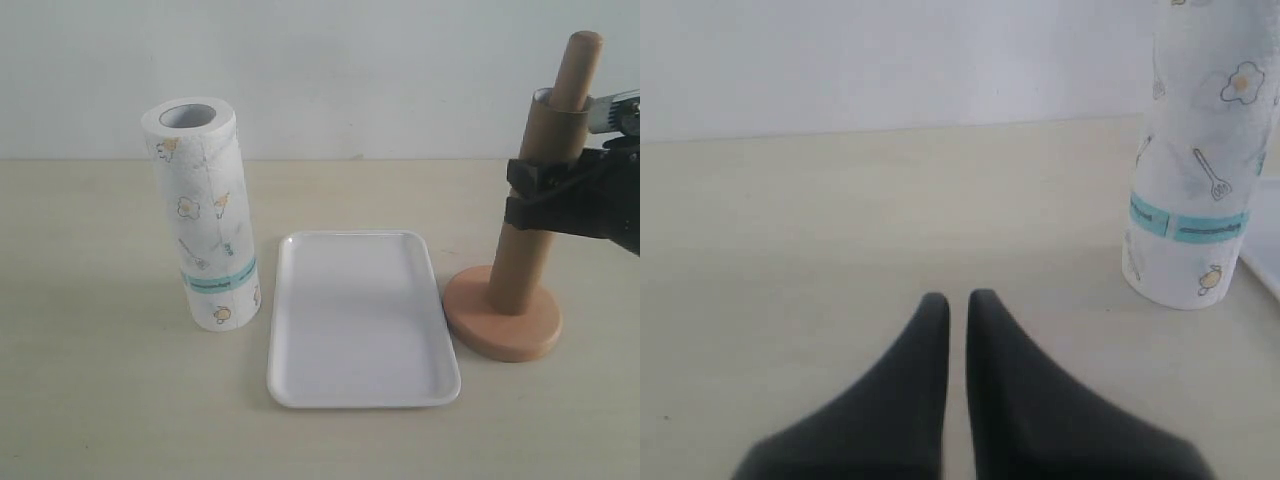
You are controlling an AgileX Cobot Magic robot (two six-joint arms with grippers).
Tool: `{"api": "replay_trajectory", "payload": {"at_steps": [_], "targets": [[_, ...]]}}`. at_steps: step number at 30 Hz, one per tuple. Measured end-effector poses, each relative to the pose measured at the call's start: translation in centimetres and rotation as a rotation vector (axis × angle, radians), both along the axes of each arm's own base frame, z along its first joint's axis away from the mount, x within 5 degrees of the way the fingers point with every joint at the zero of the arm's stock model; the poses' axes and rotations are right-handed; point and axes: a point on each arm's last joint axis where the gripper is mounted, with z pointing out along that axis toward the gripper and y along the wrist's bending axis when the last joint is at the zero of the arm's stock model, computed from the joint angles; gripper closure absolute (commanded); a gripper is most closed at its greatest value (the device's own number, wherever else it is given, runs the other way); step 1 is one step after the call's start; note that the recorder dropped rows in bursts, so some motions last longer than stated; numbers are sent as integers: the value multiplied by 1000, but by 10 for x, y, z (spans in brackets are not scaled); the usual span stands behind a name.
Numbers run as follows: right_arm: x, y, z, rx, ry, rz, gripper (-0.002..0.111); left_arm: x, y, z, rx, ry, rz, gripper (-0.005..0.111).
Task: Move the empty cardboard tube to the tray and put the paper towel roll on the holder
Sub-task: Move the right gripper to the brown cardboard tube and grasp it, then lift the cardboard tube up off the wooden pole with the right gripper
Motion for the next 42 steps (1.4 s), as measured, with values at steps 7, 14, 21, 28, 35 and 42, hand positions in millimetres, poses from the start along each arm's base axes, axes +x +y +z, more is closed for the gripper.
{"api": "replay_trajectory", "payload": {"at_steps": [7, 14, 21, 28, 35, 42], "targets": [[0, 0, 0, -22, -5, 5, 97, 0, 0, 0, 0, 0, 0, 101], [-4, -1, 11, -41, -54, 10, 98, 0, 0, 0, 0, 0, 0, 101], [-15, -3, 37, -28, -150, 7, 104, 0, 0, 0, 0, 0, 0, 101], [-30, -6, 62, -21, -222, -4, 108, 0, 0, 0, 0, 0, 0, 101], [-44, -10, 91, -11, -306, -14, 108, 0, 0, 0, 0, 0, 0, 101], [-34, -11, 131, -32, -308, -43, 108, 0, 0, 0, 0, 0, 0, 101]]}}
